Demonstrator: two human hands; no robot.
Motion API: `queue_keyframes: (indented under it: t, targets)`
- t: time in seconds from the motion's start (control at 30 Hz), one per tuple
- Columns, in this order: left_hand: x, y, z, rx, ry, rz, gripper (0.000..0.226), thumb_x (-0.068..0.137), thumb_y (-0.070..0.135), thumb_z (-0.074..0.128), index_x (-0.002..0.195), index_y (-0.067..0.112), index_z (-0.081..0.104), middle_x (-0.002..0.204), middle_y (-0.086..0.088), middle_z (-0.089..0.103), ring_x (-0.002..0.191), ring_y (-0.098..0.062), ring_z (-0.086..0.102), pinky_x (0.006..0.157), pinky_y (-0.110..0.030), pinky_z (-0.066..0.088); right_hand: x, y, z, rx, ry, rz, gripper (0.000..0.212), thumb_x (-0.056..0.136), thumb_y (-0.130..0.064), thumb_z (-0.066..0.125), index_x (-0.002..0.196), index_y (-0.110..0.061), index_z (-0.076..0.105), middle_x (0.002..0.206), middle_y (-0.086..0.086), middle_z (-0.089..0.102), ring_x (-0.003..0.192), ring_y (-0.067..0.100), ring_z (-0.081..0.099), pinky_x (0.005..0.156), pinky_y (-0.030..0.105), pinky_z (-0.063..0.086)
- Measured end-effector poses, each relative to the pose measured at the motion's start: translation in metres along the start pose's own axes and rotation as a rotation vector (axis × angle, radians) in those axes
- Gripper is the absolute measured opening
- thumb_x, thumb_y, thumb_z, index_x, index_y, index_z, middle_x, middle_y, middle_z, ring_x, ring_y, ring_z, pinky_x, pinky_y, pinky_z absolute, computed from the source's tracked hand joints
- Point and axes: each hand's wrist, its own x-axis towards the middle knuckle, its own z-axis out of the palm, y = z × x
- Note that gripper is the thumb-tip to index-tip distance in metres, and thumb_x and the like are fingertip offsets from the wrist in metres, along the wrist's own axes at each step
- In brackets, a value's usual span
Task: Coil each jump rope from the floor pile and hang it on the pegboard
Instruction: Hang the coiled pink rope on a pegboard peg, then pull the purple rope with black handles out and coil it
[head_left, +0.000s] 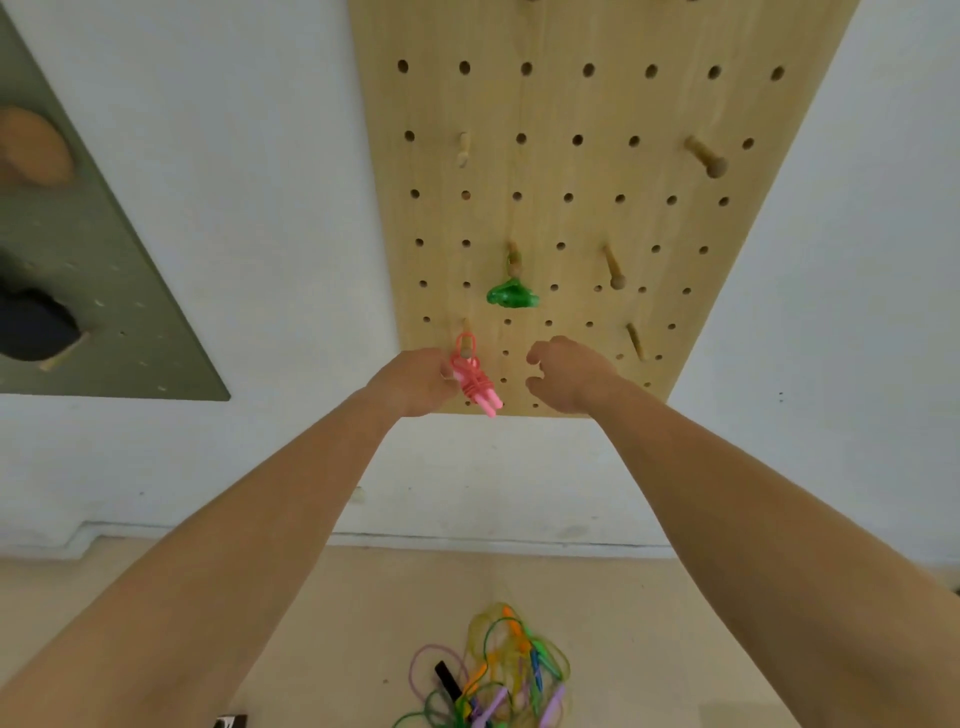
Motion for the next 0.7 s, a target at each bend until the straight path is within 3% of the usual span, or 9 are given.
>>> queue_keyframes:
  t: [0.07, 0.13, 0.27, 0.4, 0.7]
  targets:
    - [-0.003, 0.009, 0.014, -0.001, -0.009, -0.016, 0.029, 0.101, 0.030, 0.052, 0.126, 0.016, 0.056, 0.111, 0.002, 0.056, 0.100, -0.018, 0.053, 0.088, -0.030, 0.044, -0.003, 0.011, 0.006, -0.005, -0.022, -0.009, 0.045, 0.098, -0.036, 0.052, 0.141, -0.023, 0.047, 0.136, 0.005, 0.049, 0.119, 0.027, 0.054, 0.094, 0.042, 0.050]
    - [-0.002, 0.012, 0.034, 0.012, -0.036, -0.052, 0.031, 0.100, 0.031, 0.053, 0.127, 0.016, 0.056, 0.121, 0.000, 0.058, 0.103, -0.017, 0.052, 0.087, -0.028, 0.041, -0.006, 0.025, 0.018, 0.007, -0.050, -0.010, 0.045, 0.098, -0.036, 0.052, 0.141, -0.023, 0.047, 0.136, 0.004, 0.049, 0.120, 0.027, 0.053, 0.095, 0.042, 0.049]
    - [0.007, -0.002, 0.097, 0.035, -0.094, -0.127, 0.039, 0.098, 0.038, 0.054, 0.132, 0.019, 0.055, 0.134, -0.002, 0.058, 0.119, -0.022, 0.055, 0.097, -0.033, 0.045, -0.008, 0.051, 0.070, 0.042, -0.115, -0.005, 0.044, 0.098, -0.035, 0.051, 0.140, -0.023, 0.049, 0.136, 0.003, 0.050, 0.120, 0.026, 0.053, 0.098, 0.043, 0.048]
    - [0.015, -0.028, 0.186, -0.004, -0.125, -0.174, 0.035, 0.097, 0.040, 0.056, 0.127, 0.022, 0.057, 0.129, 0.001, 0.060, 0.116, -0.021, 0.056, 0.100, -0.038, 0.046, -0.008, 0.074, 0.159, 0.052, -0.190, -0.005, 0.044, 0.098, -0.034, 0.049, 0.141, -0.023, 0.048, 0.139, 0.002, 0.049, 0.124, 0.026, 0.052, 0.100, 0.045, 0.047]
    - [0.050, -0.112, 0.421, -0.002, -0.221, -0.202, 0.038, 0.096, 0.040, 0.056, 0.130, 0.022, 0.055, 0.130, 0.001, 0.059, 0.115, -0.021, 0.056, 0.096, -0.034, 0.046, -0.004, 0.131, 0.410, 0.023, -0.319, 0.003, 0.041, 0.098, -0.031, 0.048, 0.137, -0.019, 0.051, 0.135, 0.002, 0.053, 0.118, 0.027, 0.056, 0.096, 0.043, 0.050]
